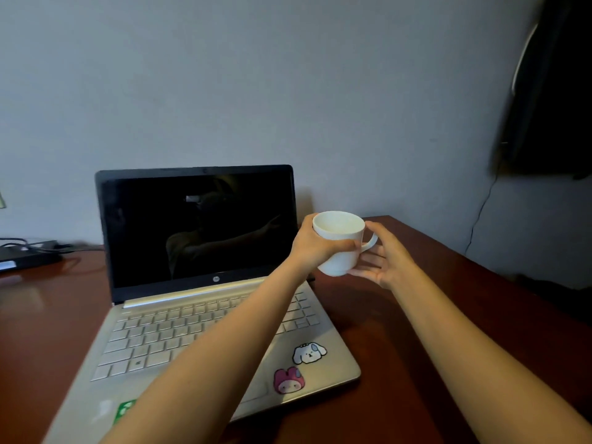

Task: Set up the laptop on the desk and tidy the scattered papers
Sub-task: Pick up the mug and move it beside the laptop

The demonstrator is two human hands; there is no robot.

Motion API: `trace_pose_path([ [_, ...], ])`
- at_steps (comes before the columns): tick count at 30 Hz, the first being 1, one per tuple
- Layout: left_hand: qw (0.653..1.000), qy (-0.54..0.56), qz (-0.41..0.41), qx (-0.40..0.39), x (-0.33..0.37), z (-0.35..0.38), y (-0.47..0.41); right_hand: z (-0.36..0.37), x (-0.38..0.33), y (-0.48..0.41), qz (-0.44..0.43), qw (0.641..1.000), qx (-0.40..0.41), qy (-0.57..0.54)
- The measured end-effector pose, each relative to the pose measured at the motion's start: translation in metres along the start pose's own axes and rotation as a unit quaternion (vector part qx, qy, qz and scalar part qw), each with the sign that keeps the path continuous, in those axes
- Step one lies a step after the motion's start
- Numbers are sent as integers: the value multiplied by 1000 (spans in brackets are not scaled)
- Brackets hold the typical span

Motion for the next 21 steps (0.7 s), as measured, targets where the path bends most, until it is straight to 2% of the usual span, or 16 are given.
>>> trace_pose_path([
  [6,1000,-9,-14,-17,-36,26,-51,-11,-27,-52,0,1000,23,-7],
  [12,998,-27,-43,-24,-67,42,-90,-15,-40,-93,57,997,57,-6],
  [21,993,-29,-105,-35,-36,34,-127,3,-79,-85,133,986,98,-25],
])
Point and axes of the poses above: each hand's wrist, its own y-axis away from the middle knuckle, its own z-axis out of the palm, x = y × z, the point moved 8 cm from there along -y, towards the middle knuckle, and after that the axes turned 15 degrees about z, right-handed, at the moved point
